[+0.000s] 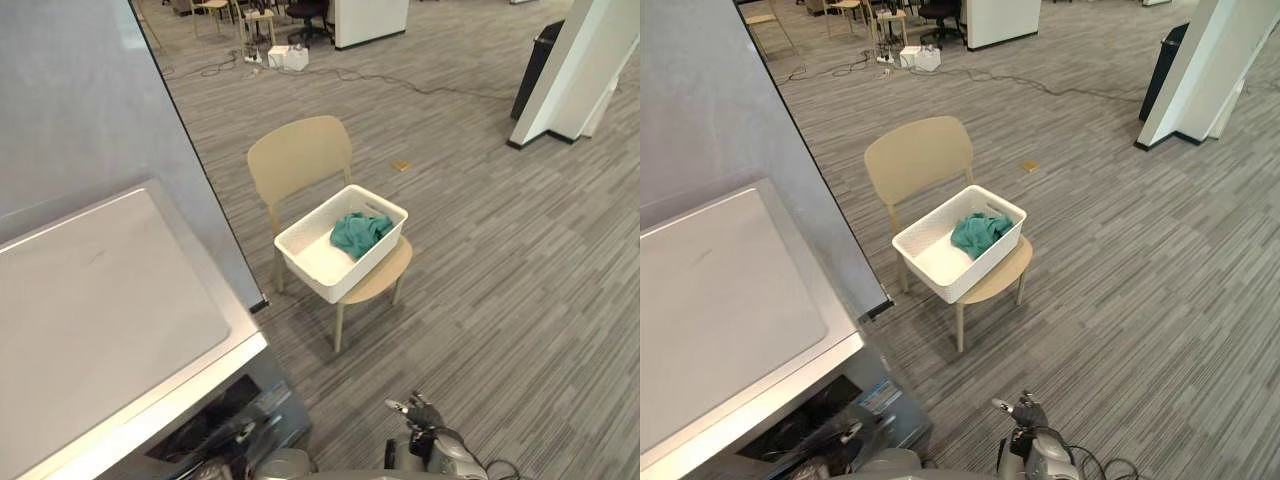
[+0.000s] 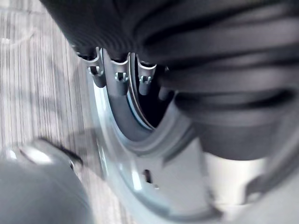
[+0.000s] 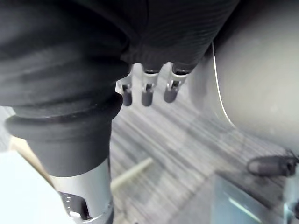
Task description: Pick up the laundry basket with both hands and put the clothes into the washing machine.
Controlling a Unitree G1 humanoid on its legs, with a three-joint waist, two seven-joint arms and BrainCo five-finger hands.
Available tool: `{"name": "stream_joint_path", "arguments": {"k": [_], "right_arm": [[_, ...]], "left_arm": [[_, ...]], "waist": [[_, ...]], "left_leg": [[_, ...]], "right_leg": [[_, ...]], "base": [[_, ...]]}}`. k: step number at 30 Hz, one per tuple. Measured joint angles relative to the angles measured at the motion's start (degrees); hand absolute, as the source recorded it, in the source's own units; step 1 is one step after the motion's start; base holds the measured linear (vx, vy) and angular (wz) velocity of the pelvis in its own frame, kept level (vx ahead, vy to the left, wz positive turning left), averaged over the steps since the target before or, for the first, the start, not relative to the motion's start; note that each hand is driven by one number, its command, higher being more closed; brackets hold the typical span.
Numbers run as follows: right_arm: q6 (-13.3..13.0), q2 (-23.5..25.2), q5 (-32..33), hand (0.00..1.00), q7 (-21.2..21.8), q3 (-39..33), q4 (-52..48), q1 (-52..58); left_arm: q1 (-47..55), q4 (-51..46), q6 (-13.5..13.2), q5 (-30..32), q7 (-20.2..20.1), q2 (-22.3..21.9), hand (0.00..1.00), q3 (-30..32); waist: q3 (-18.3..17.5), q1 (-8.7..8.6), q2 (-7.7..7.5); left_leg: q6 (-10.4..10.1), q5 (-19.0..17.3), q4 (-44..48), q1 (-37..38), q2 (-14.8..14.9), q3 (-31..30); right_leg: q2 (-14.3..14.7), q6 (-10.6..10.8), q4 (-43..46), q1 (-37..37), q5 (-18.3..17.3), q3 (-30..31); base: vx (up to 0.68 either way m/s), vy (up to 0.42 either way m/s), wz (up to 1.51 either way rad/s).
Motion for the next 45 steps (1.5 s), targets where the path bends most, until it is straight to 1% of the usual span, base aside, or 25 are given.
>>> {"name": "stream_joint_path", "arguments": {"k": [3, 4, 5, 6, 7, 9, 10, 12, 14, 15, 16, 18, 20, 22, 23, 24, 25, 28, 31, 34, 36, 37, 40, 42, 45], "right_arm": [[-0.3, -1.1, 0.4, 0.0, -0.5, -5.3, 0.2, 2.6], [-0.3, -1.0, 0.5, 0.0, -0.7, -5.7, 0.5, 2.9], [-0.4, -0.6, 0.6, 0.0, -1.3, -5.9, 1.6, 4.5], [-0.5, -1.5, 0.8, 0.0, -1.3, -5.8, 3.5, 5.0], [-0.2, -3.3, 1.2, 0.0, -1.5, -6.2, 3.8, 5.2], [1.1, -3.6, 3.2, 0.0, -1.3, -6.7, 4.3, 5.0], [1.2, -3.5, 3.1, 0.0, -1.3, -6.8, 4.5, 4.5], [2.0, -3.6, 2.8, 0.0, -1.2, -5.6, 6.3, 3.6], [1.9, -3.6, 2.5, 0.0, -1.2, -5.7, 6.7, 3.0], [1.9, -3.5, 2.5, 0.0, -1.2, -5.6, 7.0, 3.0], [1.9, -3.3, 2.5, 0.0, -1.2, -5.5, 7.1, 3.0], [1.8, -3.0, 2.6, 0.0, -1.2, -5.5, 7.3, 3.0], [1.2, -3.4, 3.2, 0.0, -1.4, -6.1, 7.2, 3.0], [1.0, -4.0, 3.2, 0.0, -1.4, -7.0, 7.2, 2.6], [1.0, -4.4, 3.2, 0.0, -1.4, -7.8, 7.2, 2.2], [0.9, -4.7, 3.2, 0.0, -1.4, -8.3, 7.2, 1.9], [0.9, -4.1, 3.4, 0.0, -1.7, -9.3, 7.2, 1.3], [0.7, -2.5, 4.8, 0.0, -2.2, -9.3, 6.3, 1.2], [0.7, -1.3, 5.5, 0.0, -2.4, -8.9, 6.1, 1.5], [0.5, -0.4, 5.7, 0.0, -1.6, -8.4, 3.6, 3.5], [0.6, -0.3, 6.0, 0.0, -1.2, -8.6, 2.2, 5.6], [0.4, -0.2, 6.2, 0.0, -1.2, -8.6, 2.0, 7.1], [0.3, 0.0, 7.0, 0.0, -1.2, -10.0, 2.2, 9.0], [0.4, 0.1, 6.9, 0.0, -1.2, -11.6, 2.3, 9.5], [0.5, 0.4, 7.0, 0.0, -1.3, -12.6, 3.1, 10.6]], "left_arm": [[0.3, -0.2, -0.3, 0.0, 2.5, 2.7, 0.0, -0.3], [0.3, -0.2, -0.5, 0.0, 2.6, 3.0, 0.0, -0.3], [0.3, -1.4, -2.3, 0.7, 1.4, 3.5, 0.0, -2.5], [-0.5, -2.0, -3.5, 1.3, 0.5, 1.4, 0.0, -4.1], [-0.7, -2.0, -4.2, 1.8, -1.0, -2.3, 0.0, -4.9], [-2.0, -2.5, -6.1, 2.3, -2.7, -4.6, 0.0, -4.5], [-2.8, -2.4, -6.1, 2.5, -2.8, -4.7, 0.0, -4.2], [-2.1, -1.8, -6.2, 2.5, -2.9, -5.9, 0.0, -2.4], [-1.6, -1.5, -5.9, 2.3, -3.1, -6.2, 0.0, 0.1], [-1.5, -1.8, -5.8, 2.2, -3.2, -5.9, 0.0, 0.7], [-1.6, -2.2, -5.9, 2.1, -3.4, -5.5, 0.0, 2.0], [-1.4, -1.8, -6.0, 1.8, -3.5, -3.9, 0.0, 2.8], [-0.6, -1.3, -5.9, 1.7, -3.5, -3.3, 0.0, 2.7], [0.6, -1.3, -6.1, 1.6, -3.5, -3.4, 0.0, 2.7], [0.7, -1.3, -6.2, 1.7, -3.5, -3.3, 0.0, 2.3], [0.9, -1.0, -6.2, 1.7, -3.6, -3.3, 0.0, 2.2], [0.2, 0.6, -6.1, 1.3, -3.8, -2.9, 0.0, 2.8], [0.0, 0.3, -5.8, 1.2, -3.8, -3.0, 0.0, 5.3], [-0.3, 0.4, -5.8, 1.3, -3.8, -3.9, 0.0, 6.4], [-0.3, 0.8, -5.5, 1.5, -3.8, -4.0, 0.0, 4.2], [-0.6, 0.6, -5.5, 1.7, -3.8, -2.7, 0.0, 1.9], [-1.0, 0.5, -5.4, 1.7, -3.6, -2.0, 0.0, 0.5], [-1.9, -0.4, -5.4, 1.8, -3.6, -1.8, 0.0, -2.5], [-3.6, -0.5, -5.5, 1.9, -3.6, -2.7, 0.0, -4.6], [-4.1, -0.5, -5.9, 2.4, -3.6, -4.4, 0.0, -6.8]], "waist": [[-0.4, -0.02, -0.64], [-0.6, -0.05, -0.87], [-2.0, -0.32, -3.16], [-3.1, -1.58, -1.99], [-4.4, -1.82, 0.12], [-5.6, -1.96, 2.03], [-5.7, -2.53, 1.79], [-5.9, -3.09, 1.16], [-6.5, -3.34, 1.3], [-6.3, -3.38, 0.87], [-5.8, -3.34, 0.45], [-4.9, -3.04, -0.78], [-4.7, -3.06, -0.27], [-4.6, -3.02, -0.12], [-4.6, -3.03, 0.41], [-4.6, -3.02, 1.17], [-4.4, -2.98, 0.46], [-4.0, -2.65, -0.19], [-4.2, -1.37, -0.54], [-5.2, -1.63, -0.86], [-5.6, -1.84, -2.87], [-5.6, -2.76, -3.2], [-5.3, -3.54, -3.71], [-5.1, -4.47, -3.42], [-4.9, -4.66, -2.95]], "left_leg": [[-3.0, -1.9, -0.7, 1.0, 4.0, -4.0], [-3.1, -1.9, -1.2, 1.1, 4.1, -4.5], [-4.9, -1.7, -4.4, 2.1, 4.7, -7.7], [-7.1, -1.1, -6.6, 2.8, 7.0, -12.0], [-7.8, -0.7, -5.5, 2.4, 7.1, -13.3], [-7.7, 1.7, -5.8, 3.9, 7.4, -11.2], [-8.2, 2.6, -6.2, 4.0, 8.6, -10.3], [-9.4, 4.7, -5.2, 4.6, 12.2, -10.3], [-8.8, 6.1, -0.4, 1.6, 13.5, -11.2], [-6.3, 7.9, 6.7, -2.7, 13.8, -12.2], [-4.2, 12.1, 13.1, -6.8, 14.0, -11.9], [-3.4, 18.0, 20.6, -11.4, 14.8, -9.0], [-2.2, 13.9, 25.0, -13.8, 13.3, -3.7], [-2.8, 8.0, 19.1, -14.8, 7.3, 0.6], [-3.0, 8.6, 9.8, -13.9, 3.7, 2.4], [-2.6, 9.5, 4.7, -13.2, 2.7, 4.4], [0.0, 11.1, -1.6, -11.7, 2.3, 9.8], [1.8, 11.5, -4.0, -11.0, 1.7, 14.2], [3.3, 9.3, -6.0, -7.9, -2.1, 13.4], [4.1, 8.7, -11.1, -2.9, -6.3, 11.6], [4.8, 8.3, -11.5, -0.9, -9.0, 8.6], [6.3, 8.1, -10.9, 0.7, -9.5, 6.2], [6.6, 7.5, -10.0, 3.4, -8.0, 0.2], [6.1, 7.3, -10.1, 4.2, -6.4, -3.3], [3.6, 5.9, -9.8, 6.0, -3.5, -6.2]], "right_leg": [[-6.4, 0.5, -16.0, 1.6, 0.4, 1.6], [-6.9, 0.6, -18.1, 1.9, 0.7, 2.1], [-8.2, -1.4, -31.4, 4.9, 5.5, 6.4], [-6.0, 6.0, -34.1, 7.3, 2.3, 6.8], [-4.3, 3.7, -34.7, 7.4, 1.9, 5.7], [-0.9, 4.0, -32.7, 6.8, 1.3, 3.2], [-0.1, 4.3, -31.0, 6.5, 0.8, 2.3], [3.2, 2.1, -27.3, 6.4, -1.3, 0.2], [4.8, 1.1, -27.8, 7.7, -2.5, -1.4], [5.2, 0.6, -29.1, 9.2, -2.6, -3.1], [5.9, -0.4, -30.6, 11.3, -2.0, -5.2], [6.0, -1.8, -34.5, 15.9, -1.1, -7.9], [5.8, -3.0, -39.1, 20.5, -0.3, -10.8], [4.9, -3.2, -42.4, 22.9, 0.0, -13.8], [4.8, -3.1, -43.4, 23.3, 0.0, -15.6], [5.2, -3.0, -43.5, 23.3, 0.0, -16.4], [4.2, -2.3, -44.1, 23.8, 0.0, -17.9], [3.0, -0.6, -47.8, 26.1, 1.4, -21.4], [-0.1, -0.4, -47.5, 29.2, 1.5, -22.1], [-6.0, 0.1, -28.6, 23.1, 1.9, -18.9], [-9.2, -2.5, -13.2, 16.6, 7.3, -13.3], [-9.1, -4.7, -5.4, 13.5, 11.2, -9.6], [-4.3, -1.3, 2.8, 5.6, 7.3, -3.1], [-3.3, 0.3, -2.3, 3.2, 5.8, -2.9], [-2.9, 0.6, -22.2, 5.9, 5.6, -2.4]], "base": [[0.08, -0.533, 0.41], [0.15, -0.718, 0.65], [0.19, -0.75, 0.78], [0.24, -0.75, 0.78], [0.2, -0.506, 0.3], [0.17, -0.336, -0.05], [0.15, -0.38, 0.23], [0.14, -0.368, 0.15], [0.14, -0.282, 0.25], [0.15, -0.269, 0.66], [0.15, -0.302, 0.74], [0.1, -0.217, 0.57], [0.05, -0.126, 0.49], [0.09, -0.04, 0.7], [0.08, 0.026, 0.73], [0.15, 0.038, 0.91], [0.14, 0.021, 0.77], [0.18, 0.048, 0.64], [0.19, 0.114, 0.22], [0.27, 0.184, 0.33], [0.27, 0.074, 0.8], [0.28, 0.013, 0.95], [0.33, -0.067, 1.04], [0.25, -0.158, 1.07], [0.18, -0.204, 0.88]]}}
